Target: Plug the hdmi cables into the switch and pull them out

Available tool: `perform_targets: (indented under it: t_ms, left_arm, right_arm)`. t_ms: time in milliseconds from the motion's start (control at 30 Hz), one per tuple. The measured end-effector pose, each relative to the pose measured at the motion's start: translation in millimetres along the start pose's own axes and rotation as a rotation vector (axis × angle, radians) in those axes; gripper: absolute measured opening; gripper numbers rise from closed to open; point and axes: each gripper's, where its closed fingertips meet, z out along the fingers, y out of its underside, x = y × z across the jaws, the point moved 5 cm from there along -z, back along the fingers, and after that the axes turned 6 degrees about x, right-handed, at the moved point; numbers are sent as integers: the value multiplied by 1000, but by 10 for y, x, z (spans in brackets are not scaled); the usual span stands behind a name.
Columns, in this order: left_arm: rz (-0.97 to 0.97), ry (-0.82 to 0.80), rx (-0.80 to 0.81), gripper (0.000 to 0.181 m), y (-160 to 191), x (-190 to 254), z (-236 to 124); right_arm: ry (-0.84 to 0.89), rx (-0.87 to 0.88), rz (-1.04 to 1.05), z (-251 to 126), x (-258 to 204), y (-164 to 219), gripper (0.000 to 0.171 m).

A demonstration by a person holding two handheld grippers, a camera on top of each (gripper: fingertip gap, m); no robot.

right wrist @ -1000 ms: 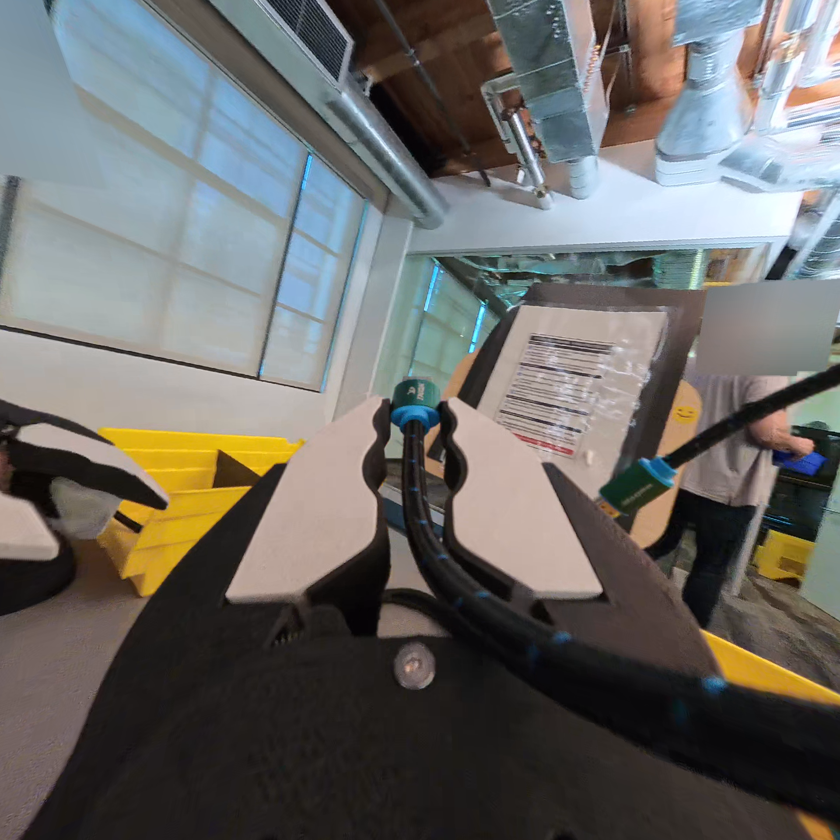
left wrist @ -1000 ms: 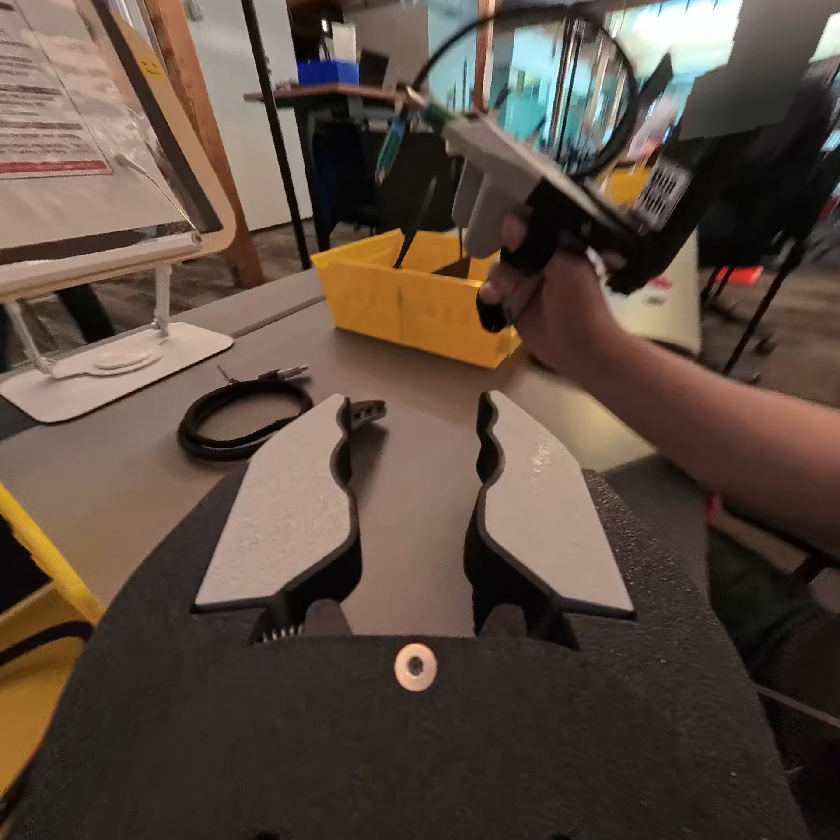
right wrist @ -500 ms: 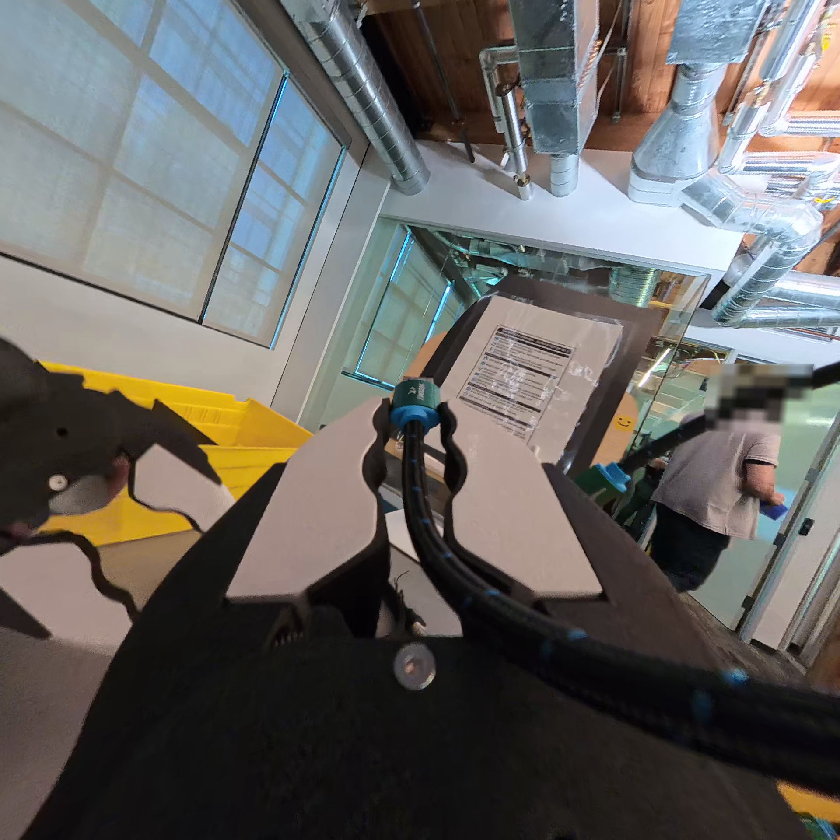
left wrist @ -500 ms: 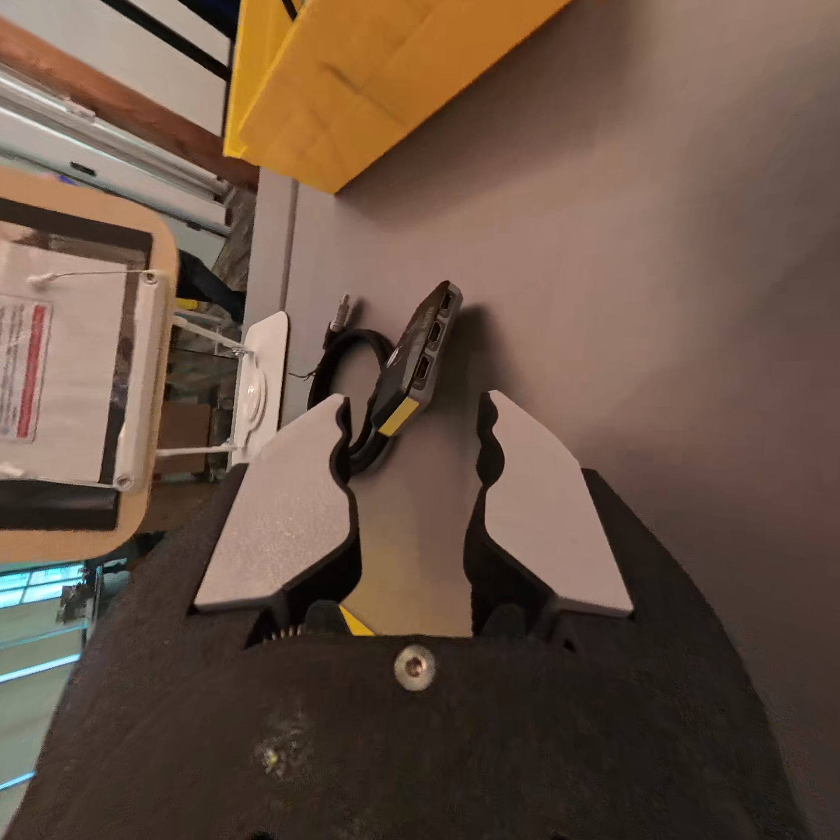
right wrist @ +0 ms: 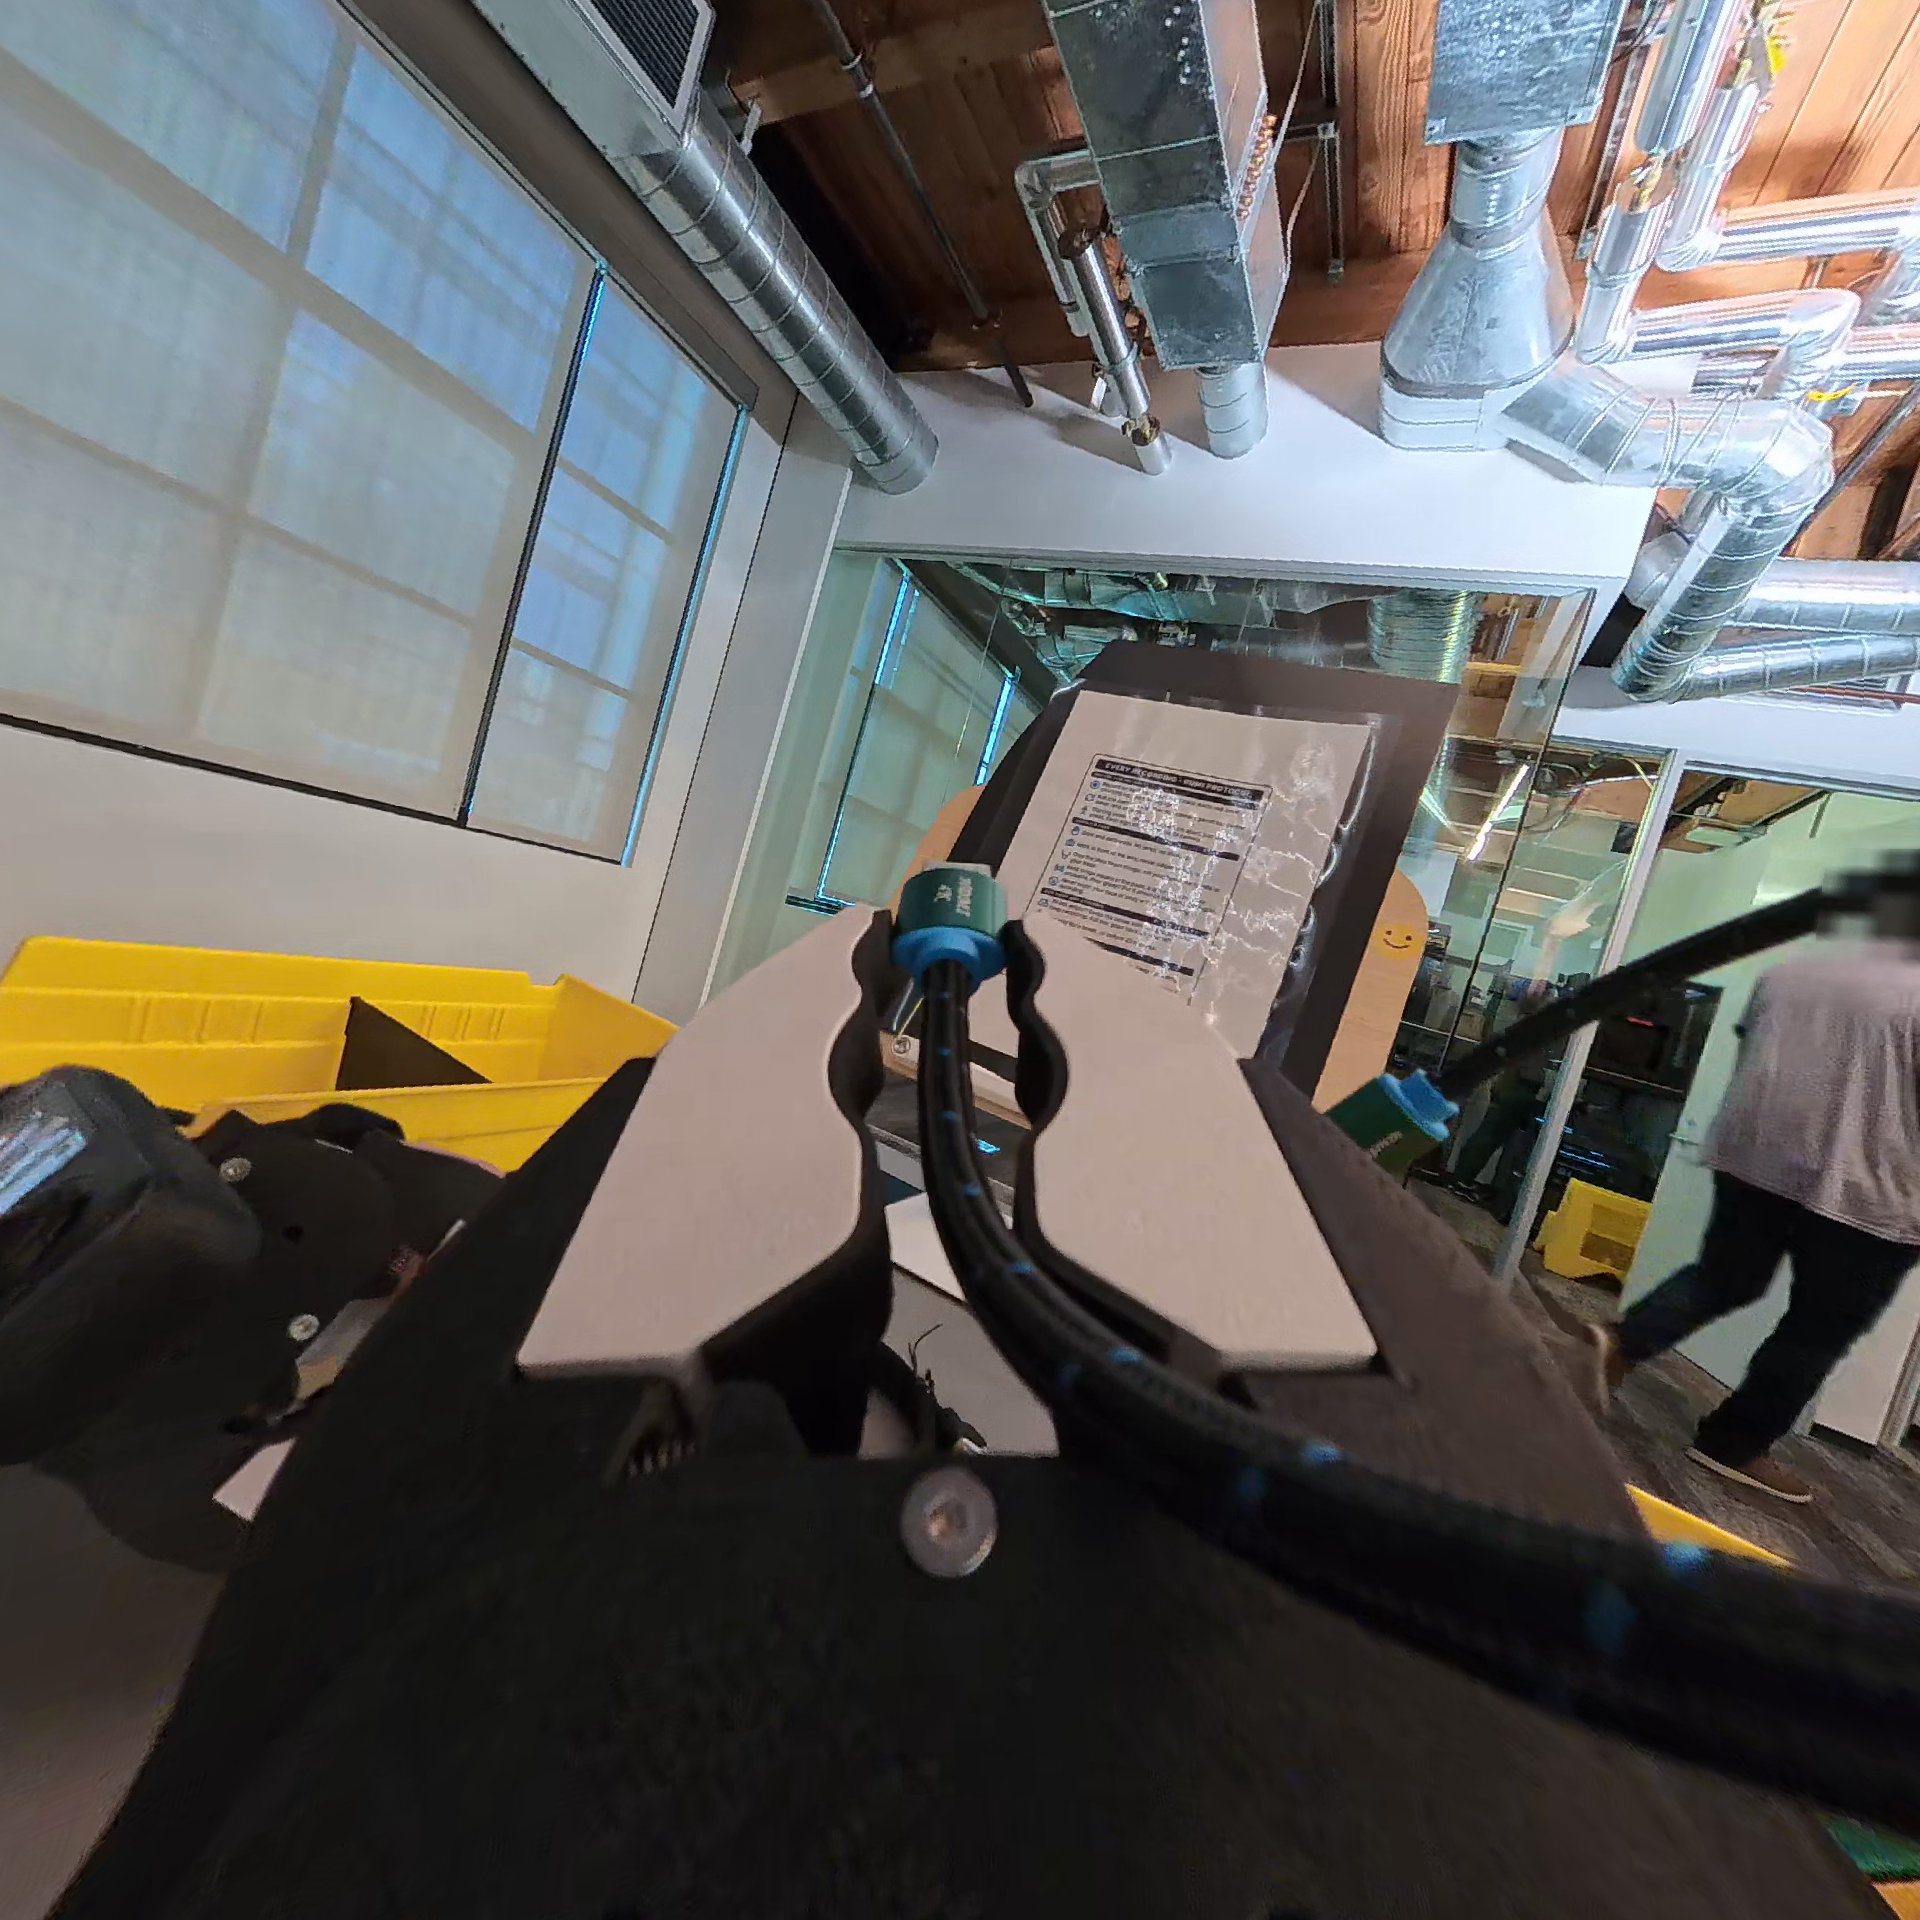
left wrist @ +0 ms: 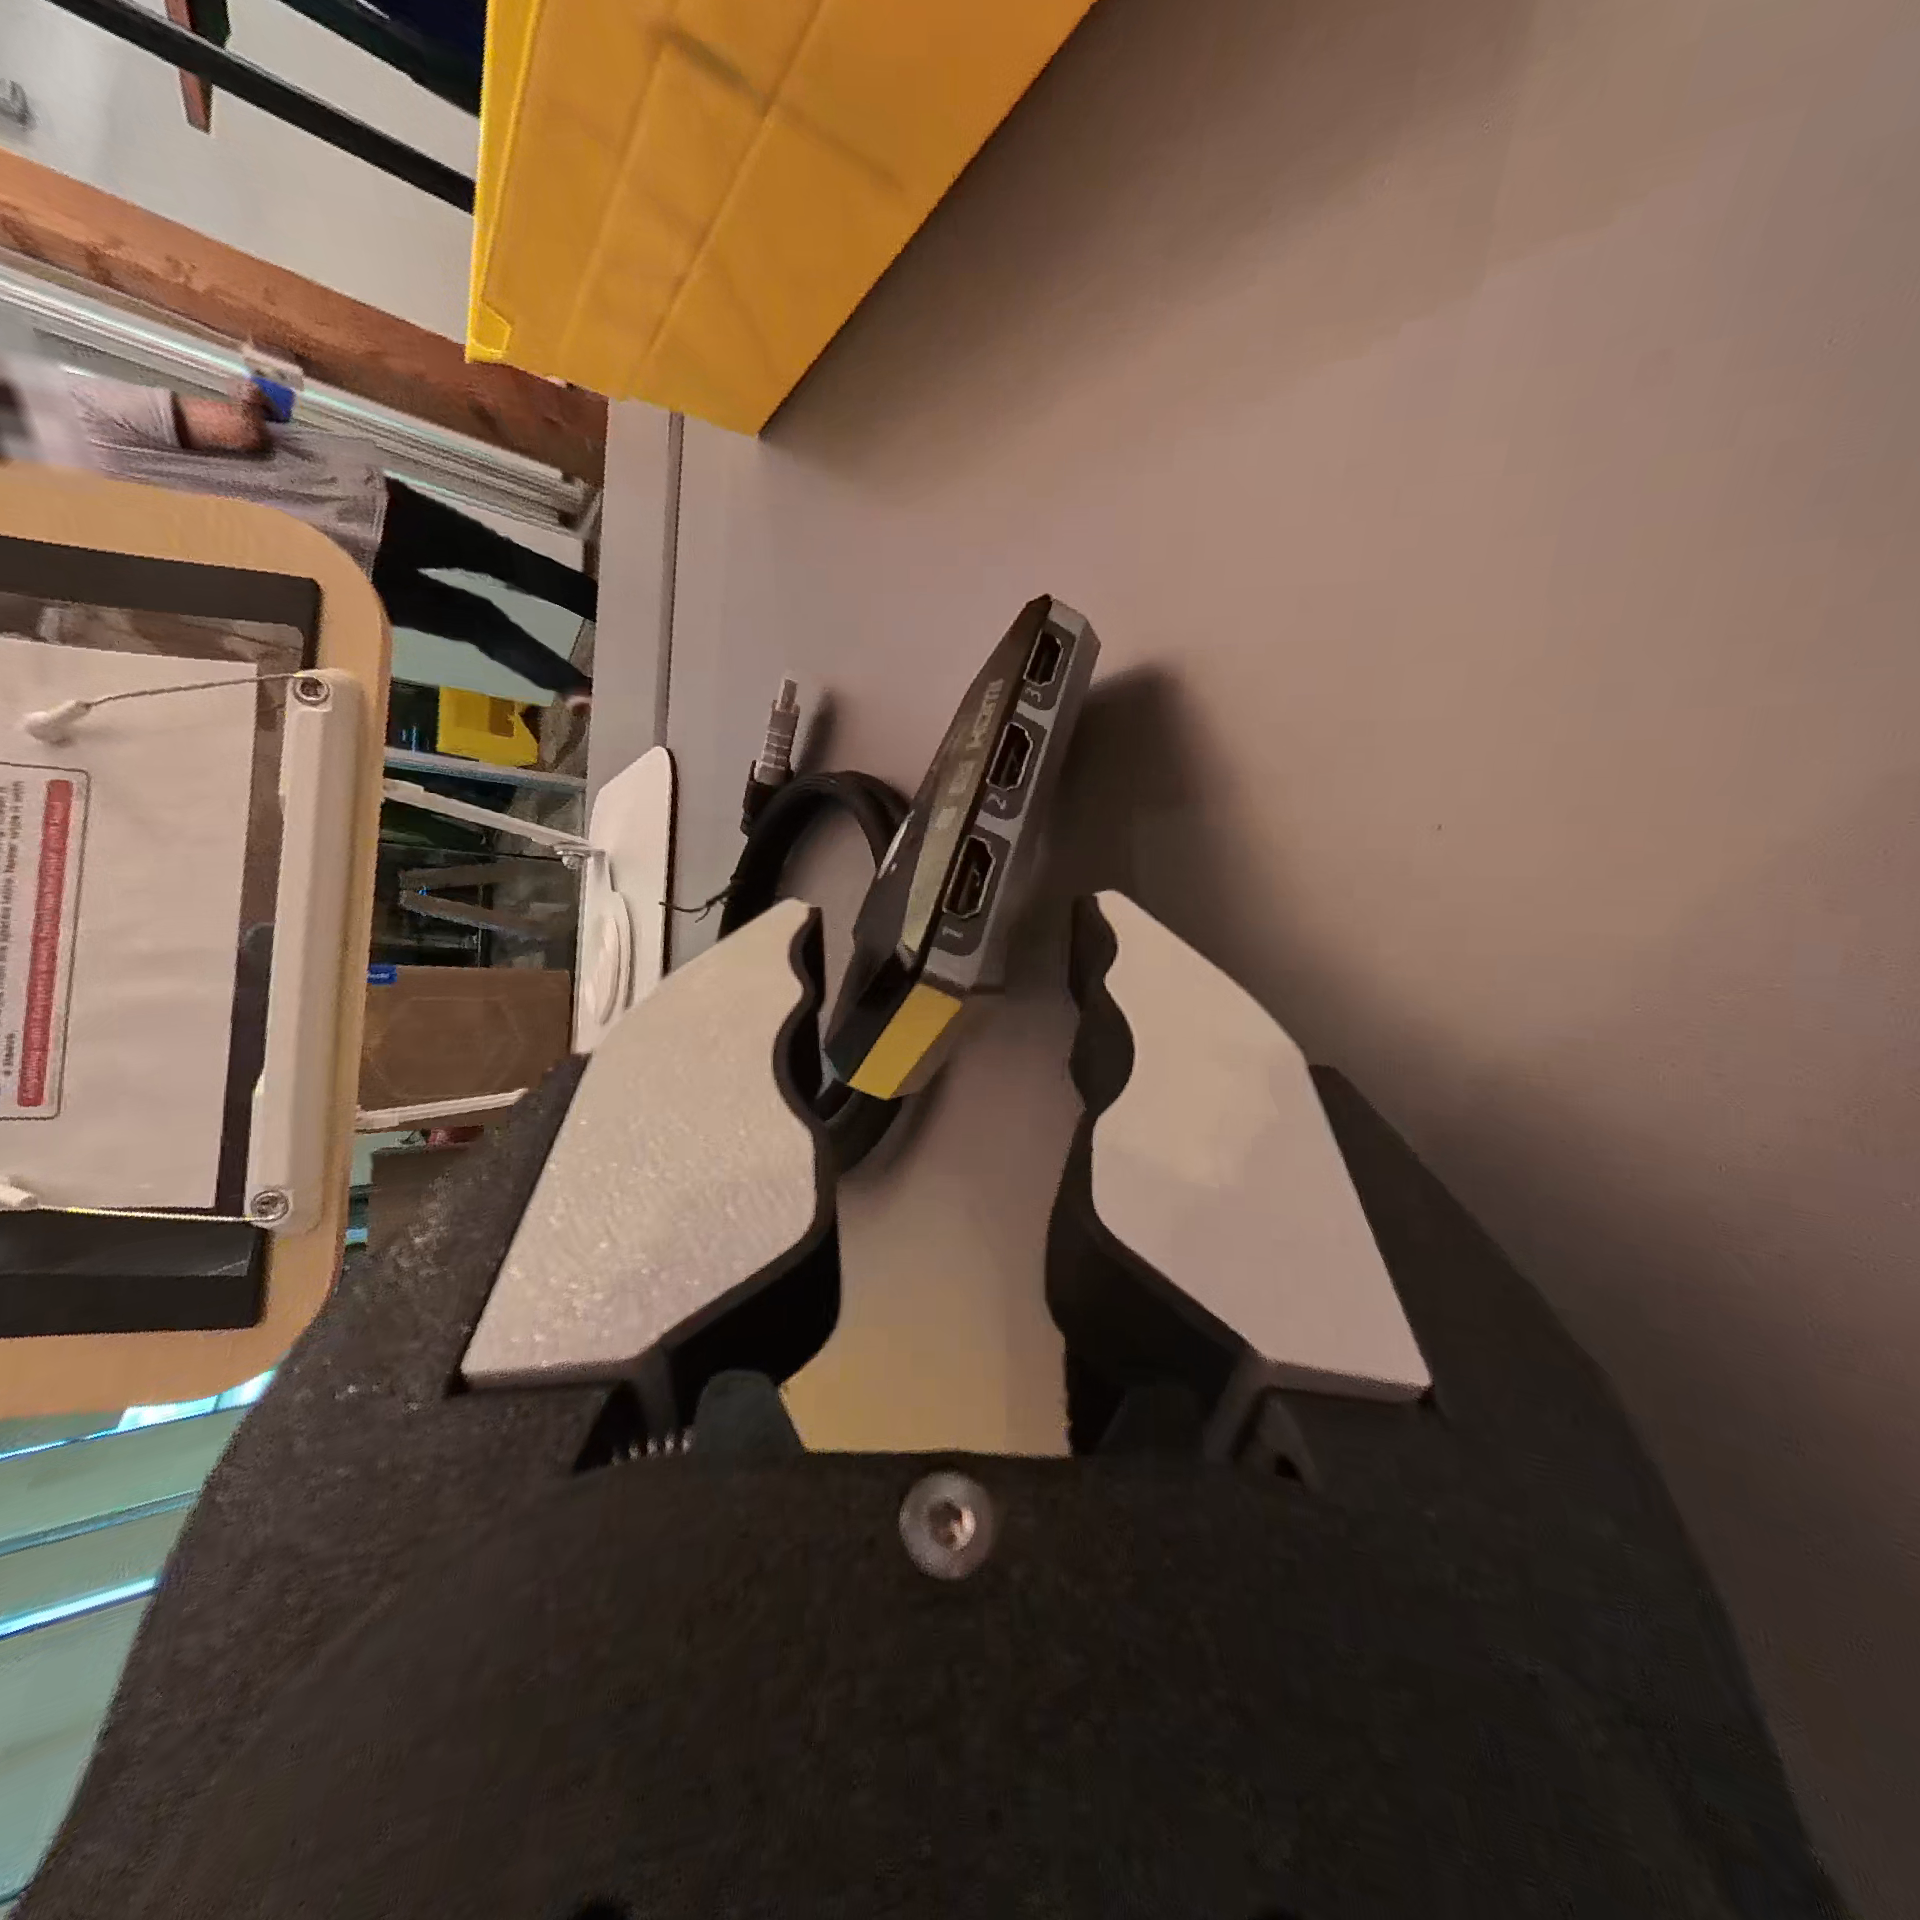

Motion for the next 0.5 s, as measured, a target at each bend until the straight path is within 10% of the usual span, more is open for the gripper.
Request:
perform_targets:
  t_ms: [33,500]
  left_arm:
    - [-3,4,-3,46,24,14,23]
    - [70,-94,23,29,4,40,166]
  right_arm:
    - [-2,-1,1,2,-3,-1,21]
    - [-41,-83,-35,50,-89,108,21]
